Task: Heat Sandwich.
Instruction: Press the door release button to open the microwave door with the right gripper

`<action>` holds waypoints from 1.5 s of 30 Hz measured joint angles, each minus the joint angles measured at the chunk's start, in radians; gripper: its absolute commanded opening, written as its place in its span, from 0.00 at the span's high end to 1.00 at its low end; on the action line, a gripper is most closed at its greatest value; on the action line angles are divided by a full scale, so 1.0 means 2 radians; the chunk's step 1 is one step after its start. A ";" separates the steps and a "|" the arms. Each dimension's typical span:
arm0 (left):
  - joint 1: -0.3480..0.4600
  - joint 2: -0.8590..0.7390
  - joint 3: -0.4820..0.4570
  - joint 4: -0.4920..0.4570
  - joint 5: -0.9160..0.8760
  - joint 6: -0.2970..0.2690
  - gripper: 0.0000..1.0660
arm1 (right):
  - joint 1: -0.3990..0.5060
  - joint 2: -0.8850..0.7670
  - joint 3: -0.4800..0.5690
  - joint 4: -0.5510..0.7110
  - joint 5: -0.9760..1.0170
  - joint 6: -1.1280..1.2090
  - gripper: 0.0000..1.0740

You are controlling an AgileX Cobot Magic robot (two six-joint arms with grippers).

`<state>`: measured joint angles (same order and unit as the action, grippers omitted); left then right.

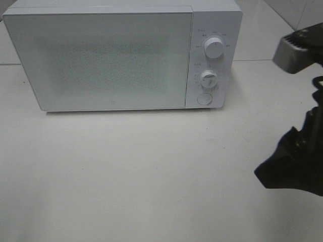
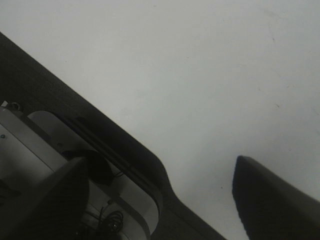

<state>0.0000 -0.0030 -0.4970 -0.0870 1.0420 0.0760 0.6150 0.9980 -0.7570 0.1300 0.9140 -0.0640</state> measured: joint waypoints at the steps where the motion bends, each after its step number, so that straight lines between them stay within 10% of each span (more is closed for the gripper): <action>1: 0.000 0.000 0.000 0.000 0.000 0.000 0.09 | 0.000 -0.023 0.000 -0.010 0.014 0.000 0.29; 15: 0.000 0.000 0.000 0.000 0.000 0.000 0.09 | -0.001 -0.202 0.027 -0.065 0.056 0.005 0.29; 24: 0.000 0.000 0.000 0.000 0.000 0.000 0.09 | -0.128 -0.321 0.087 -0.065 0.060 0.015 0.29; 45: 0.000 0.000 0.000 0.000 0.000 0.000 0.09 | -0.263 -0.492 0.124 -0.062 0.062 0.029 0.29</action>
<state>0.0000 -0.0030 -0.4970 -0.0870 1.0420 0.0760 0.0890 0.0130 -0.5100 0.0070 1.0380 -0.0070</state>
